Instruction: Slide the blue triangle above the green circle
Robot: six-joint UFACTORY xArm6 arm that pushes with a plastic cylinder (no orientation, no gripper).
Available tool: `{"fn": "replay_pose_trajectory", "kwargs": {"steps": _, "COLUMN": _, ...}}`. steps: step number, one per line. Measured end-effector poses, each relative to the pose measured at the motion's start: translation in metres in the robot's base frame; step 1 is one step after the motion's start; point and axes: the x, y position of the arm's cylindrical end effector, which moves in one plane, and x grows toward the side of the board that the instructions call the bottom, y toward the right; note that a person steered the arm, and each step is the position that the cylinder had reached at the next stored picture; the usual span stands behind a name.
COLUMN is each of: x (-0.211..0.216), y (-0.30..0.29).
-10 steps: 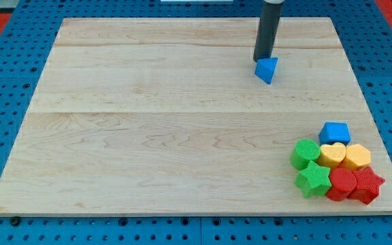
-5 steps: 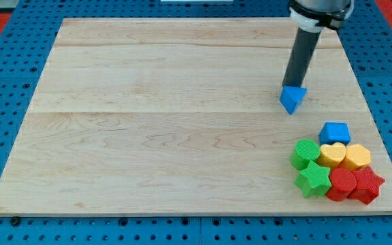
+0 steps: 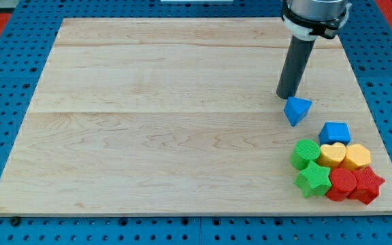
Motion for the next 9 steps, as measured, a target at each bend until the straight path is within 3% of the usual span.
{"fn": "replay_pose_trajectory", "kwargs": {"steps": 4, "x": 0.056, "y": 0.000}}
{"fn": "replay_pose_trajectory", "kwargs": {"steps": 7, "x": 0.026, "y": 0.017}}
{"fn": "replay_pose_trajectory", "kwargs": {"steps": 9, "x": 0.030, "y": 0.020}}
